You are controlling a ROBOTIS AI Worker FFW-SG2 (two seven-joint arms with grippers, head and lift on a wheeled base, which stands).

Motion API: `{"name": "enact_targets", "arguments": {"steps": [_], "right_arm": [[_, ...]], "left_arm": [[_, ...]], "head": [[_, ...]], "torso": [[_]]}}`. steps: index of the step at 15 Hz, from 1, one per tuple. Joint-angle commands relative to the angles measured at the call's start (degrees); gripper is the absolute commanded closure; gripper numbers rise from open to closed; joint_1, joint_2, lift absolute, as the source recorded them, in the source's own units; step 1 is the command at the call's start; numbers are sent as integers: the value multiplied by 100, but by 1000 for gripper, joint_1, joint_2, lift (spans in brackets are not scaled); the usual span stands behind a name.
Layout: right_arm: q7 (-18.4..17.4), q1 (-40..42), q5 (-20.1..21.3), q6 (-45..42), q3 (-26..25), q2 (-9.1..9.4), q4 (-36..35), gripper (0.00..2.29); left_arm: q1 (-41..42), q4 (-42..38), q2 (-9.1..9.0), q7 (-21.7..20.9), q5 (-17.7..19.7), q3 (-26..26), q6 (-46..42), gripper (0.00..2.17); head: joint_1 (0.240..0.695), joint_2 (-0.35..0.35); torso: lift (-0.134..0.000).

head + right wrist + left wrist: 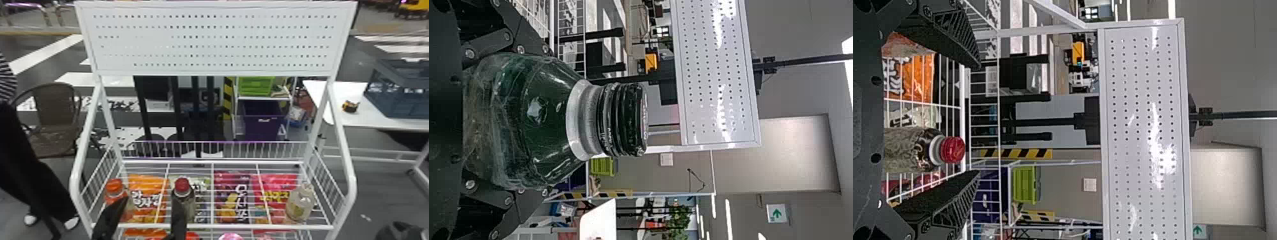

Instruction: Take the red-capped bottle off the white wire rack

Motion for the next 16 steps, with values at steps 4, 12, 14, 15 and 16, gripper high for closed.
{"name": "enact_targets", "arguments": {"steps": [4,12,14,15,16], "right_arm": [[-7,-17,70,229,24,5,-131,1004],[-60,-201,334,721,420,5,-218,1004],[-60,-210,334,721,411,5,-218,1004],[-60,-210,325,721,411,5,-210,1004],[-60,-201,325,721,411,5,-210,1004]], "left_arm": [[61,58,0,7,-205,-71,0,140],[44,41,9,16,-275,-62,141,140],[53,49,9,16,-275,-71,141,140],[53,93,9,16,-266,-106,123,140],[53,181,9,16,-266,-176,70,140]], "head": [[499,0],[499,0],[499,0],[499,0],[499,0]], "torso": [[0],[0],[0],[0],[0]]}}
